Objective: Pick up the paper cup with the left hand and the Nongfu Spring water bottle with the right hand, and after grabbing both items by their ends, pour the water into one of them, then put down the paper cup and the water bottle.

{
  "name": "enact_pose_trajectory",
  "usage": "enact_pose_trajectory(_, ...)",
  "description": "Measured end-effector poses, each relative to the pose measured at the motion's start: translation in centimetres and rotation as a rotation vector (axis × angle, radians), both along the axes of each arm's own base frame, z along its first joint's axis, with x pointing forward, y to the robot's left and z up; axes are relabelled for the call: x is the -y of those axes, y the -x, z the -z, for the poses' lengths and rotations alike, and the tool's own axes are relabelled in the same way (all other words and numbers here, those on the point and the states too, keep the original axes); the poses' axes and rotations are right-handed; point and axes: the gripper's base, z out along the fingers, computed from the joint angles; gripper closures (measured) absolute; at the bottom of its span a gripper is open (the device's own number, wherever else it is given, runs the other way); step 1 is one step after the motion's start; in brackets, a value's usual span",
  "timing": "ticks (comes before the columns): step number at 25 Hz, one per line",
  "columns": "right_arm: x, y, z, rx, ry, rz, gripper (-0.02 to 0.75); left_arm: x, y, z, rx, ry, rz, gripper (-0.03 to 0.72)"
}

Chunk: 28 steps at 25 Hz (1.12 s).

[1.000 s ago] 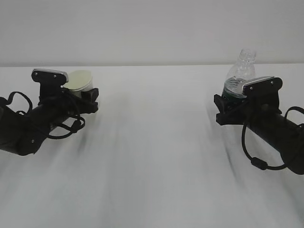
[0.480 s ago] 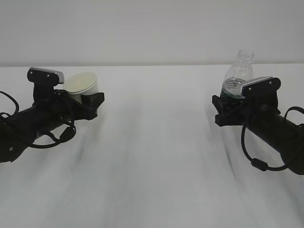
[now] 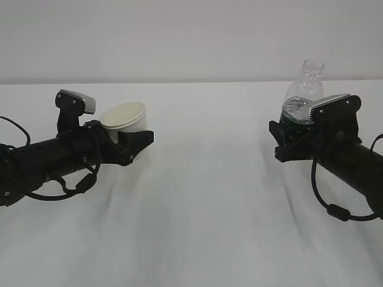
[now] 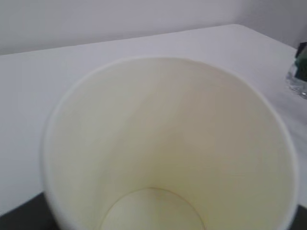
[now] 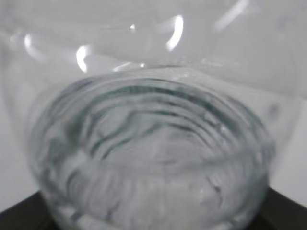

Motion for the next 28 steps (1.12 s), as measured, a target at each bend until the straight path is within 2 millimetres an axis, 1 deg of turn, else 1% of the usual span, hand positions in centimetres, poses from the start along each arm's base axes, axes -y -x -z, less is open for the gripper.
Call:
enact_pose_trajectory(5, -0.1, 0.6, -0.1, -0.014, 0.013, -0.025, 0.246, 0.6, 0.7, -0.3, 0.005, -0.006, 0.105, 0.199)
enact_pose_trajectory(12, -0.5, 0.7, -1.2, -0.009, -0.01, -0.063, 0.246, 1.0, 1.3, -2.8, 0.056, -0.016, 0.194, 0.2)
enact_pose_trajectory(17, -0.8, 1.0, -1.4, -0.042, -0.014, -0.101, 0.246, 1.2, 1.8, -3.9, 0.06, -0.017, 0.233, 0.2)
enact_pose_trajectory(20, -1.0, 1.1, -2.0, -0.04, -0.026, -0.127, 0.246, 1.3, 2.0, -4.6, 0.067, -0.018, 0.261, 0.2)
enact_pose_trajectory(24, -1.2, 1.4, -3.1, -0.039, -0.013, -0.159, 0.246, 1.5, 2.5, -4.6, 0.063, -0.037, 0.313, 0.2)
enact_pose_trajectory(28, -1.3, 1.7, -4.0, -0.052, 0.024, -0.186, 0.246, 2.3, 3.0, -4.4, 0.056, -0.05, 0.351, 0.2)
